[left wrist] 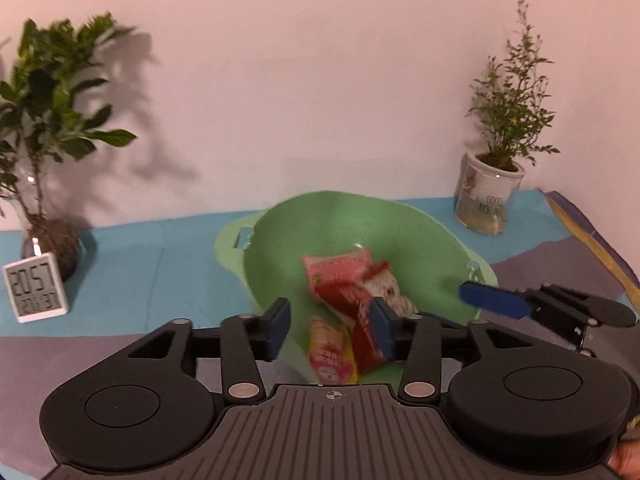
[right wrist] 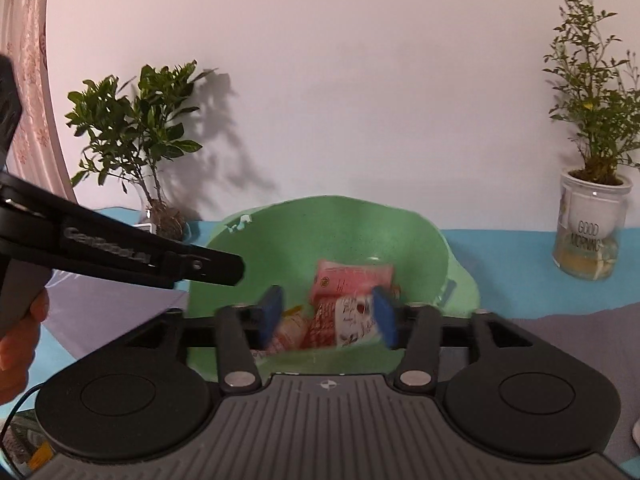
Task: Organize snacks
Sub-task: 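Carry both items over the green bowl and open both tools to release, then grasp the red bar pack with the left tool while the right grasps the black-gold bar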
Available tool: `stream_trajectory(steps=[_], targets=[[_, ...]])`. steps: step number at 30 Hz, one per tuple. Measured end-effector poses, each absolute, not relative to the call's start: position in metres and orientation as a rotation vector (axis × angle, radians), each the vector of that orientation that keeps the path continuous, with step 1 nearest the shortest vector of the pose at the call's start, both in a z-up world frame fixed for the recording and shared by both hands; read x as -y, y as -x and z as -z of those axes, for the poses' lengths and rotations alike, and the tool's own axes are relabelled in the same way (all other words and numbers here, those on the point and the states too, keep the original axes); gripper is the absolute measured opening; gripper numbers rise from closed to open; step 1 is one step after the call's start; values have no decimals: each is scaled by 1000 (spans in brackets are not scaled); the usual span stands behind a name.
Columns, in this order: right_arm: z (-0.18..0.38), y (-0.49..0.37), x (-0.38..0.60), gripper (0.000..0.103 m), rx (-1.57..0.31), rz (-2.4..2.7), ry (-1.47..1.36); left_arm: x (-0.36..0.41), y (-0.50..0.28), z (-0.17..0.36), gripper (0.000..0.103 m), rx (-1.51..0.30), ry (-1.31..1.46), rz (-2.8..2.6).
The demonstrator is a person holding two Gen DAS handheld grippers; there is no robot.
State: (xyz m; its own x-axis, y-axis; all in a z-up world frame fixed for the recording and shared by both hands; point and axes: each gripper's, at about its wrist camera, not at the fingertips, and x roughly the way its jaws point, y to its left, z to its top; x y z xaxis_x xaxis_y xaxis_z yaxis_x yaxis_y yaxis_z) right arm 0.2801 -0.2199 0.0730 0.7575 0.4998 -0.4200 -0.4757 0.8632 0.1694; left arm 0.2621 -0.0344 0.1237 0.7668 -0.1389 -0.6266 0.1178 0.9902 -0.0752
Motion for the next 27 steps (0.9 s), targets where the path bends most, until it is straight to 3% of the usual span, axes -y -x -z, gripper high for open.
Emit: stream_trajectory(steps=[12, 27], targets=[[-73, -161, 254, 87, -482, -562, -33, -17, -137, -133, 103, -634, 137, 81], [-8, -32, 212, 90, -601, -589, 93, -19, -17, -51, 103, -695, 180, 141]])
